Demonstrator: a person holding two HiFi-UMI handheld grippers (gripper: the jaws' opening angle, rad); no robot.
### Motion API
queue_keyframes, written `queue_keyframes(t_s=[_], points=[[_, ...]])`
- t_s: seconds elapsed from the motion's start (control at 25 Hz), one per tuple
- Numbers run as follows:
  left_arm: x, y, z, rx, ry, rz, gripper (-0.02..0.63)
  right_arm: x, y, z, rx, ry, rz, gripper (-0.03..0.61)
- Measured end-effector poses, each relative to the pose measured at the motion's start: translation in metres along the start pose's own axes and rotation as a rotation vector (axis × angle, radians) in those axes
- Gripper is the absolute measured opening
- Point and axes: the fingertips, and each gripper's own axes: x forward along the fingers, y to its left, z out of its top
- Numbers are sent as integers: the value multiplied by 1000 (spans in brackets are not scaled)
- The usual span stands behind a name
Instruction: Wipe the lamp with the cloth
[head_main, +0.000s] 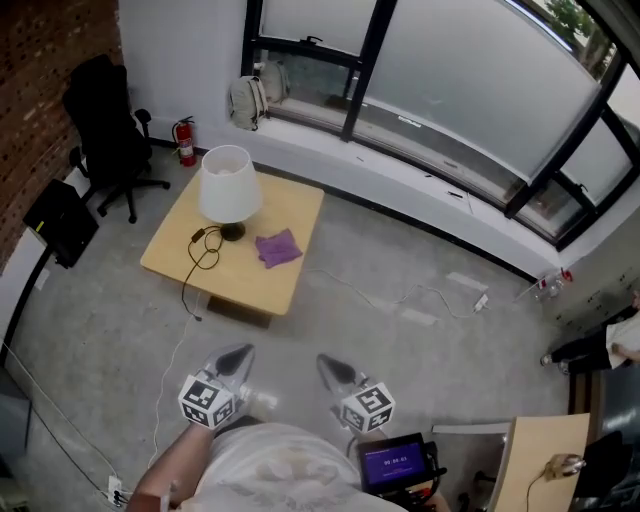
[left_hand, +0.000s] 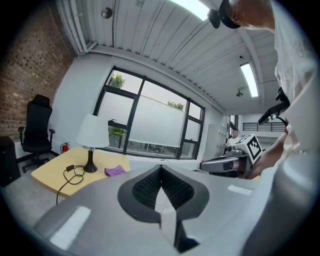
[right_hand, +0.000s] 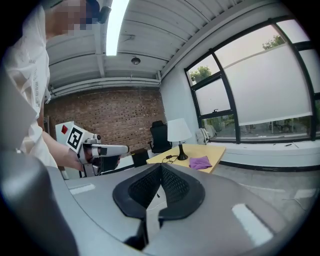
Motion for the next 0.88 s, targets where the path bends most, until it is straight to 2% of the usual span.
queue_keyframes(t_s=[0.24, 0.48, 0.88], points=[[5, 40, 8, -10, -6, 1, 2, 46, -5, 20, -22, 2, 1, 14], [-3, 78, 7, -26, 2, 39, 2, 81, 1, 22, -32, 4, 31, 14], [-2, 103, 0, -43, 33, 84, 2, 113, -8, 15, -2, 28, 58, 14]])
